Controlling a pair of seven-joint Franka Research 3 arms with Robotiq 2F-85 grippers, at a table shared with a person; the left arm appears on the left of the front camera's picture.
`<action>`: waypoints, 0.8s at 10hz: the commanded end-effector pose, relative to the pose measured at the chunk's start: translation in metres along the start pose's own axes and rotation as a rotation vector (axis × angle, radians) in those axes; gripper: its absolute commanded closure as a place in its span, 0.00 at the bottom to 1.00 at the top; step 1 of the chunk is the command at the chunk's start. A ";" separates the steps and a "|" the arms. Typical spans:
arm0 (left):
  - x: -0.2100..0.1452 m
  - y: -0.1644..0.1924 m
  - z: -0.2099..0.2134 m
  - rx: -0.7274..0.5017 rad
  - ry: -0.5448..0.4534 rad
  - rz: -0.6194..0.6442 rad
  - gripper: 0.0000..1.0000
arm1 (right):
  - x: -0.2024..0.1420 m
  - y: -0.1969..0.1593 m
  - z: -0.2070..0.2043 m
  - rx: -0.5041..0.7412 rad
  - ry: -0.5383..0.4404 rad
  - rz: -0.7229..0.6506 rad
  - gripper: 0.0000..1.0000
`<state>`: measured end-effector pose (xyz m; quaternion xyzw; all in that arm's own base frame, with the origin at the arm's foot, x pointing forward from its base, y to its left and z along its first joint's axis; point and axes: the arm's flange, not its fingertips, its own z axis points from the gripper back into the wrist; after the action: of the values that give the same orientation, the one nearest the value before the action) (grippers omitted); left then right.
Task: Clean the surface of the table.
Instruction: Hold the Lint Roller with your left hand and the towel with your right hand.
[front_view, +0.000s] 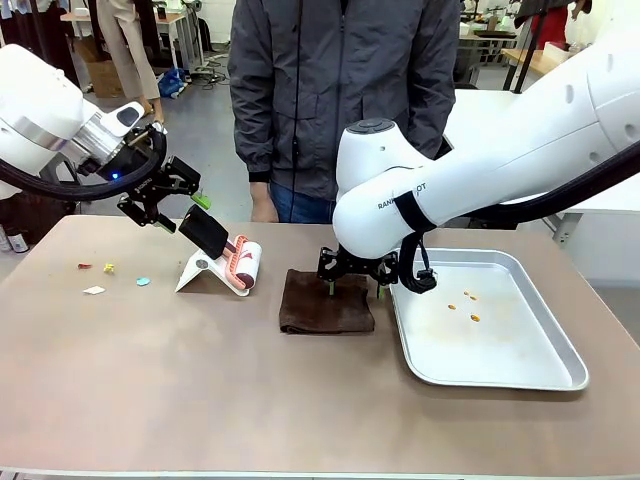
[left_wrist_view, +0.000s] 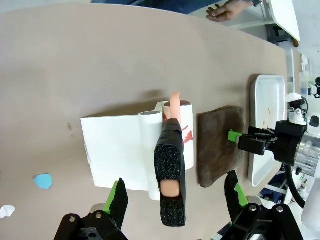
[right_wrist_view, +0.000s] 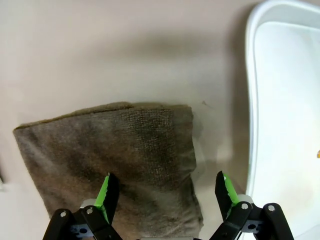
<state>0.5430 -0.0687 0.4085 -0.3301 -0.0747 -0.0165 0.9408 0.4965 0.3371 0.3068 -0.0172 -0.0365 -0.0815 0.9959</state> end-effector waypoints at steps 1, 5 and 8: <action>0.002 0.001 0.000 -0.030 -0.011 -0.023 0.00 | 0.005 0.004 0.004 0.012 0.015 -0.057 0.00; 0.003 0.002 -0.003 -0.022 -0.007 -0.013 0.00 | 0.006 0.004 0.000 0.034 0.039 -0.051 0.00; 0.004 0.001 -0.004 -0.027 0.000 -0.009 0.57 | 0.005 0.003 -0.001 0.057 0.053 -0.049 0.60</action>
<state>0.5433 -0.0691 0.4065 -0.3302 -0.0734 -0.0172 0.9409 0.4989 0.3387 0.3058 0.0020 -0.0190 -0.1055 0.9942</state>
